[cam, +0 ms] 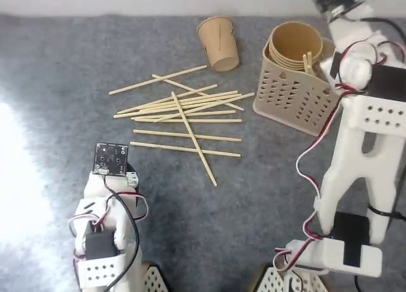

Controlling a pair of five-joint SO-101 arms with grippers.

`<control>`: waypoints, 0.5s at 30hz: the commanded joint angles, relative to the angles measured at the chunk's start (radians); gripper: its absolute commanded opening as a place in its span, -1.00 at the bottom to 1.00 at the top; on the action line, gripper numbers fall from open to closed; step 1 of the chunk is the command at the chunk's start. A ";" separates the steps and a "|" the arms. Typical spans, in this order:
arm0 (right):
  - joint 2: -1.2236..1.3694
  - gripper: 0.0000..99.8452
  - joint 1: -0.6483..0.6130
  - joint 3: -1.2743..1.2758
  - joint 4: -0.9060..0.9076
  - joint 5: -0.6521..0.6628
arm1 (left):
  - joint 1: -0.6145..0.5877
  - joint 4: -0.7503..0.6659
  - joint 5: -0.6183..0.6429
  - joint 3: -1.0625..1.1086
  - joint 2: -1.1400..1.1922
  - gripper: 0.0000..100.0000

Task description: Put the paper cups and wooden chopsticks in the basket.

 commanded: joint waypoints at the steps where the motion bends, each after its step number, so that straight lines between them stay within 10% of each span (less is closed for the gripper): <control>1: -0.028 -0.46 -0.021 0.012 0.073 0.218 | 0.005 0.000 -0.011 -0.008 -0.014 -0.97; 15: 0.170 -0.49 -0.044 0.087 -0.025 0.311 | 0.005 -0.006 -0.011 -0.008 -0.014 -0.97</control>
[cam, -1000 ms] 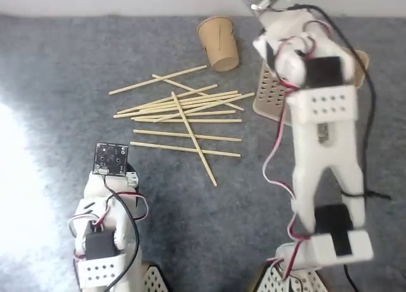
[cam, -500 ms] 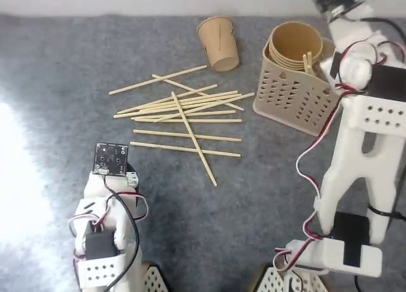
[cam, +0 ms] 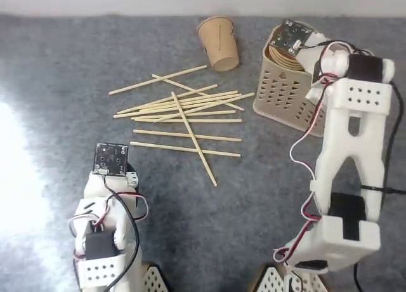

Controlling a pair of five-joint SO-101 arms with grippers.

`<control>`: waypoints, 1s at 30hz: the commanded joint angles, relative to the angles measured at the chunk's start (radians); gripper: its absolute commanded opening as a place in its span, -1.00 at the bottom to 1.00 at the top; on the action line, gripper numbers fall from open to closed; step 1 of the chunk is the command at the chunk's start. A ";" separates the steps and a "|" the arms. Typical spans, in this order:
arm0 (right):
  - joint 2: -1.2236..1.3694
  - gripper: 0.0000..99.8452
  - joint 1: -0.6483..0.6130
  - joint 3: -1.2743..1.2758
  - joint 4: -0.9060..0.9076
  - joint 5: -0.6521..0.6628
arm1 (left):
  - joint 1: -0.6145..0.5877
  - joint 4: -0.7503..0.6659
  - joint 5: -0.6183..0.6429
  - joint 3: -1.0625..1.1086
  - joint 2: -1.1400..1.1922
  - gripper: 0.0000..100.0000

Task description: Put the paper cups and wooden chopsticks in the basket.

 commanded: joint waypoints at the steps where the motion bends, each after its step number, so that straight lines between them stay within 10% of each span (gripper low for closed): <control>1: 0.015 -0.49 -0.002 -0.008 -0.058 0.009 | 0.005 -0.006 -0.011 -0.008 -0.014 -0.97; 9: 0.053 -1.00 0.033 -0.008 -0.102 0.009 | 0.005 -0.006 -0.012 -0.008 -0.014 -0.97; 30: 0.053 -0.98 0.153 -0.008 -0.271 -0.137 | 0.005 -0.003 -0.012 -0.008 -0.014 -0.97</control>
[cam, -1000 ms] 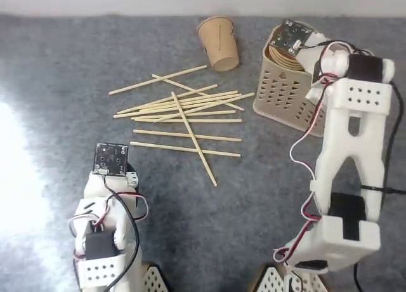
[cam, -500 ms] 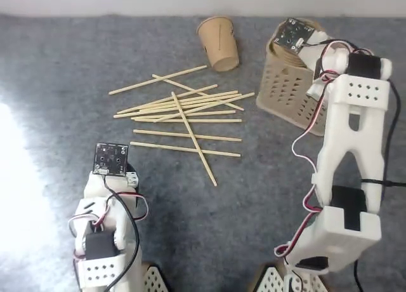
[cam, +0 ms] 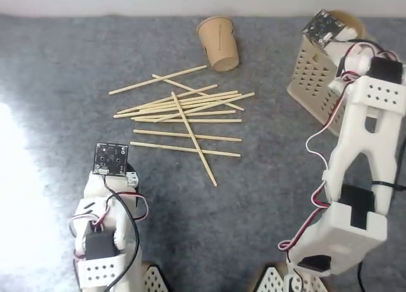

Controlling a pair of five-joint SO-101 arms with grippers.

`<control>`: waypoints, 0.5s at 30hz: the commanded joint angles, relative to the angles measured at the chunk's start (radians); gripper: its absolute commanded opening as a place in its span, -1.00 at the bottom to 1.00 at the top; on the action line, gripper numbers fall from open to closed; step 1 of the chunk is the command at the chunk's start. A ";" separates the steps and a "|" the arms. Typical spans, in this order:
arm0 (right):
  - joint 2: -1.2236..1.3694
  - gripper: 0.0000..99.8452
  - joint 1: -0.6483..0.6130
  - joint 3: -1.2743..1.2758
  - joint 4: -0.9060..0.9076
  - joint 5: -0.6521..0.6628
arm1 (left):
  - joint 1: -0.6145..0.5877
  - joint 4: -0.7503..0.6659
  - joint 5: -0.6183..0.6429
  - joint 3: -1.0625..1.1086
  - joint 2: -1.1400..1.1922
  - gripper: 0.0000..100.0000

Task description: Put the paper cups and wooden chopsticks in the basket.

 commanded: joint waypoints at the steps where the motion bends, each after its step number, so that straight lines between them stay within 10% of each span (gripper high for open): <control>1: -0.025 -0.97 0.007 -0.011 -0.042 -0.089 | 0.005 -0.002 -0.012 -0.008 -0.014 -0.97; 8: -0.128 -0.53 -0.001 -0.028 -0.035 -0.173 | 0.005 -0.003 -0.012 -0.008 -0.014 -0.97; 15: -0.243 -0.57 -0.099 -0.029 0.036 -0.173 | 0.005 -0.003 -0.012 -0.008 -0.014 -0.97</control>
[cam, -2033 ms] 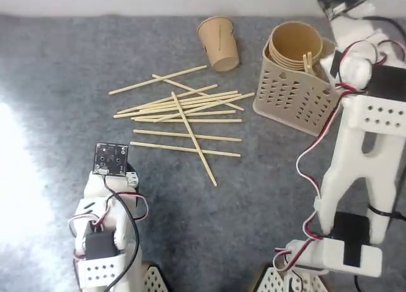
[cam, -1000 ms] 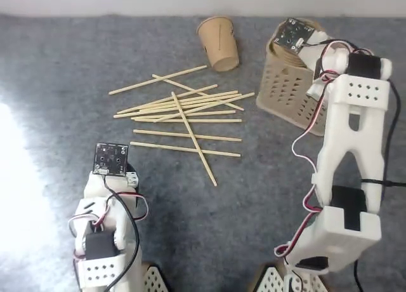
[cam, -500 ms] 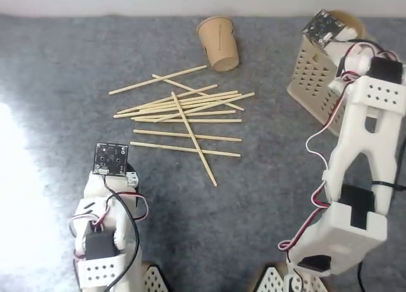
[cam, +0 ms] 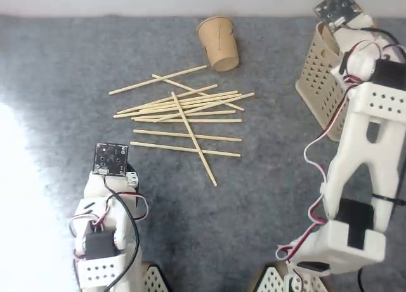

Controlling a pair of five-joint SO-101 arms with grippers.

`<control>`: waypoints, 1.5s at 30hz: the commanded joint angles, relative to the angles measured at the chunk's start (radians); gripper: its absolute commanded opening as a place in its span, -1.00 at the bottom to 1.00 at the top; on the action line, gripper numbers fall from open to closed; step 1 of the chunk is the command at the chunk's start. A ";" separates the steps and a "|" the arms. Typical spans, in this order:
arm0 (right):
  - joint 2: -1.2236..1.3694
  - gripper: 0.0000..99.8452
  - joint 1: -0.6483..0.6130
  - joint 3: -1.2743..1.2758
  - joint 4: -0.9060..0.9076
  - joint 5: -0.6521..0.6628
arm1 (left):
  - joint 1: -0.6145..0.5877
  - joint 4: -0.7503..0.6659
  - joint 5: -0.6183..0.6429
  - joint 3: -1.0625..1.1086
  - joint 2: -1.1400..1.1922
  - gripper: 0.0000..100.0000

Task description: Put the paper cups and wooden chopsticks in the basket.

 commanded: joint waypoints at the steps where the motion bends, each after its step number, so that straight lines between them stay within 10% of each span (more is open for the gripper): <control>1: -0.119 -0.60 -0.090 -0.028 0.042 -0.012 | 0.005 -0.002 -0.012 -0.008 -0.014 -0.97; 5: -0.160 -0.98 -0.203 -0.026 0.047 -0.009 | 0.003 0.000 -0.012 -0.008 -0.014 -0.97; 45: 0.619 -0.99 -0.372 0.230 -1.385 -0.245 | 0.006 -0.002 -0.012 -0.008 -0.014 -0.97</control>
